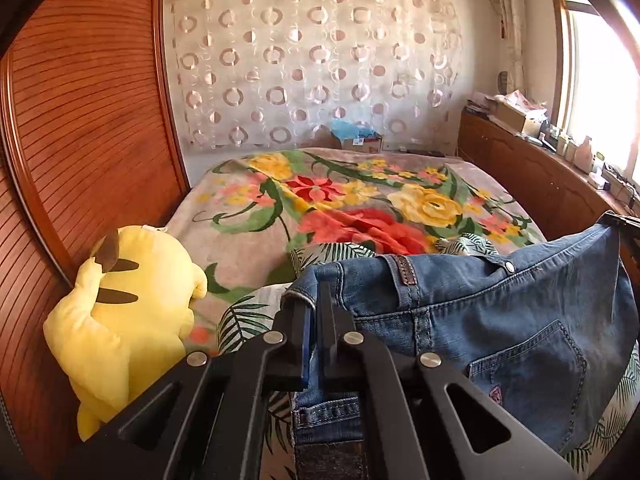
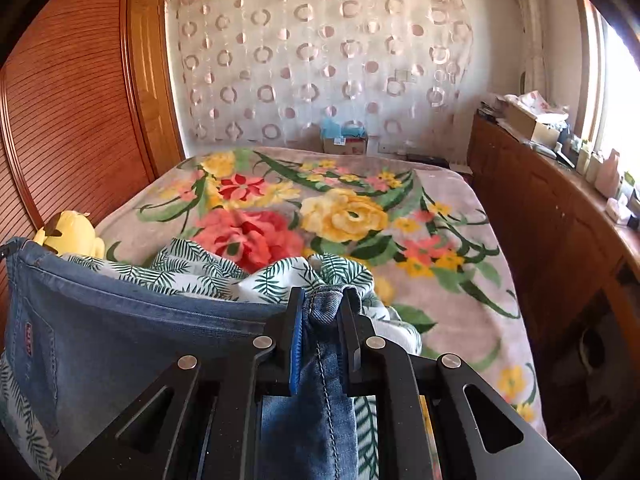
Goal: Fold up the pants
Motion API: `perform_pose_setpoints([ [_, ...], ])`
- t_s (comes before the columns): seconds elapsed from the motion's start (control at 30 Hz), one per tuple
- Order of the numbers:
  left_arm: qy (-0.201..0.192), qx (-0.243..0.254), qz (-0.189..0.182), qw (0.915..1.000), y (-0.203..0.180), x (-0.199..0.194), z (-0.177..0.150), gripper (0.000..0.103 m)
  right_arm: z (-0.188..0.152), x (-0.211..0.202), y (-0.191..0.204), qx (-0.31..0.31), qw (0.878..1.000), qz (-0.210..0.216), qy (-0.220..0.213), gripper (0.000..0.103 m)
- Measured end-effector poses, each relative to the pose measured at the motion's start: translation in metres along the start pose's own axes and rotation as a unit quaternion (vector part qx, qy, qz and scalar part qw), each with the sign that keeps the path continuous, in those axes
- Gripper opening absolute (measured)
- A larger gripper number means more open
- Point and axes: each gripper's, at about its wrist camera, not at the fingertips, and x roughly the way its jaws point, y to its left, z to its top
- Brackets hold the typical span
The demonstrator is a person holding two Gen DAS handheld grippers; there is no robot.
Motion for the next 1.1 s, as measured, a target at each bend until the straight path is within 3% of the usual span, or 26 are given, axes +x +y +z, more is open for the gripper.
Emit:
perform_pose_setpoints([
  [0.2,0.031,-0.001,0.000,0.9995,-0.003,0.019,-0.014,0.003,-0.011,0.034,0.010,-0.003,0.999,-0.017,0.050,0.015],
  [0.27,0.028,-0.004,-0.005,0.9996,-0.003,0.012,-0.018,0.003,-0.015,0.029,0.011,-0.001,0.998,-0.023,0.051,0.024],
  [0.33,0.035,-0.006,-0.007,0.9994,-0.003,0.008,-0.021,0.007,-0.018,0.019,0.013,0.002,0.999,-0.027,0.045,0.039],
  [0.4,0.044,-0.005,-0.003,0.9990,-0.004,0.004,-0.024,0.010,-0.014,0.010,0.017,0.004,0.999,-0.032,0.041,0.044],
  [0.57,0.038,-0.003,-0.005,0.9992,-0.009,-0.021,-0.034,0.028,-0.027,-0.027,0.032,-0.001,1.000,-0.012,0.028,0.044],
  [0.63,0.033,-0.001,-0.007,0.9994,-0.010,-0.031,-0.039,0.046,-0.036,-0.039,0.039,0.000,1.000,-0.002,0.022,0.045],
  [0.7,0.031,0.001,-0.012,0.9994,-0.012,-0.039,-0.043,0.054,-0.046,-0.051,0.043,0.003,1.000,0.012,0.019,0.045],
  [0.8,0.028,0.007,-0.027,0.9992,-0.017,-0.052,-0.052,0.079,-0.062,-0.065,0.055,0.002,0.999,0.030,0.016,0.045],
  [1.1,0.041,0.003,-0.060,0.9973,-0.032,-0.074,-0.087,0.080,-0.110,-0.105,0.072,0.004,0.998,0.068,0.014,0.046],
])
